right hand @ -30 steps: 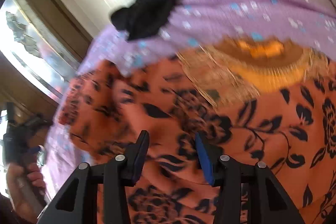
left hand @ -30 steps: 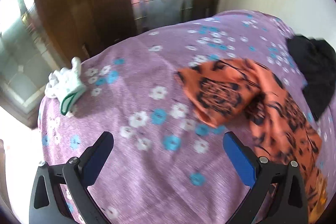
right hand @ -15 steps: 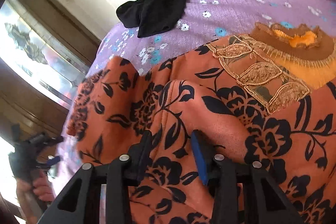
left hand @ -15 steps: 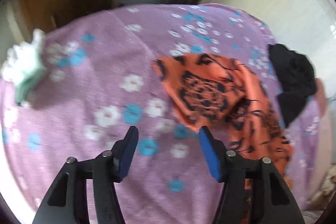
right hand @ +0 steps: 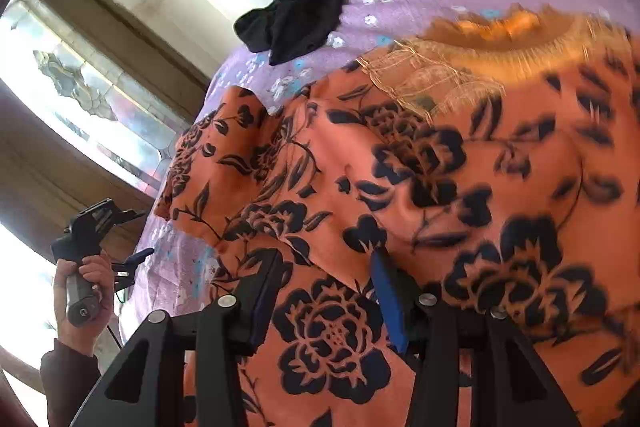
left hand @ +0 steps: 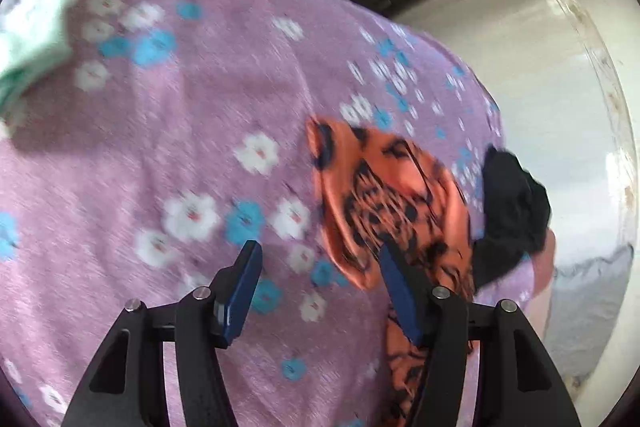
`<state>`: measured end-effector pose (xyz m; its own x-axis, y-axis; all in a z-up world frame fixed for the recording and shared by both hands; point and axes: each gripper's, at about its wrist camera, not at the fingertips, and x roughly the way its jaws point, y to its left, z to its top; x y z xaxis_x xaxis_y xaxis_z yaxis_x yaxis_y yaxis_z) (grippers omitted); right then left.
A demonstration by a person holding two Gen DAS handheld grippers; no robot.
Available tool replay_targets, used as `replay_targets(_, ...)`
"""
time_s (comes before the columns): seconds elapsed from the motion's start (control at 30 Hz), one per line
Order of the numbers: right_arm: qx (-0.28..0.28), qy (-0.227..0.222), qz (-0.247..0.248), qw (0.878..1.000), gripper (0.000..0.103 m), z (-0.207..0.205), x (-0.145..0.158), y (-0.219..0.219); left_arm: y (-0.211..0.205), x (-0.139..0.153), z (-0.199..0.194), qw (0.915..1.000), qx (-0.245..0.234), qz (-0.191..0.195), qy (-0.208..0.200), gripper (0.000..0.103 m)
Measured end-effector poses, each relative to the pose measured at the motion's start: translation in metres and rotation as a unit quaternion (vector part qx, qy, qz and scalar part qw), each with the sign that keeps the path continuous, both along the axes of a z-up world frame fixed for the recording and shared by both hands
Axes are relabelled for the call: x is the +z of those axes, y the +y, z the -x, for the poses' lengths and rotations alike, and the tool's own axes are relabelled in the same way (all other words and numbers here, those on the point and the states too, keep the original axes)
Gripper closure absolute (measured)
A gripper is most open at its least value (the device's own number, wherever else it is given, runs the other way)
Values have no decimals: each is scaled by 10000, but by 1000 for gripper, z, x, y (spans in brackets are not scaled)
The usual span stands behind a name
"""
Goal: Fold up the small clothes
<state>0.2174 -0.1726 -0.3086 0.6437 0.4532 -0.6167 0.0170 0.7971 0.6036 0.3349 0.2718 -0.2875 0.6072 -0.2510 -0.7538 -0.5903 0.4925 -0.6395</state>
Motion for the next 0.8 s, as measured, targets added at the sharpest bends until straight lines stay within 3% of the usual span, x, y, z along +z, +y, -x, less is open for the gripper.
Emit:
replay_targets(0.13, 181, -255, 382, 9988, 45, -1, 1, 13, -14, -6, -6, 9994, -205, 280, -73, 41)
replay_targets(0.27, 204, -342, 258, 9989, 42, 0, -2, 11, -23, -11, -25, 9993, -228, 237, -176, 46)
replay_targets(0.33, 187, -370, 82, 9991, 42, 0, -4, 7, -22, -15, -34, 9994, -228, 161, -195, 62)
replay_targets(0.37, 180, -381, 9, 9991, 42, 1, -5, 5, -22, -16, -37, 9993, -269, 162, -187, 83)
replay_targets(0.4, 178, -389, -30, 9991, 42, 3, -5, 3, -22, -21, -40, 9990, -311, 271, -156, 96)
replay_targets(0.47, 173, -397, -74, 9990, 42, 2, -5, 3, -20, -24, -41, 9987, -240, 418, -165, 96)
replay_targets(0.57, 172, -399, -64, 9990, 42, 2, -5, 3, -18, 5, -33, 9989, -212, 28, -417, 97)
replay_targets(0.63, 162, -403, -79, 9990, 42, 3, -5, 2, -23, 45, -29, 9945, -438, -548, -776, 97)
replay_targets(0.7, 139, -402, -73, 9991, 42, 3, -4, 3, -31, 91, -16, 9845, -678, -1098, -1187, 97)
replay_targets(0.8, 39, -365, -11, 9993, 42, 8, 1, 3, -38, 146, 8, 9680, -962, -1241, -1957, 97)
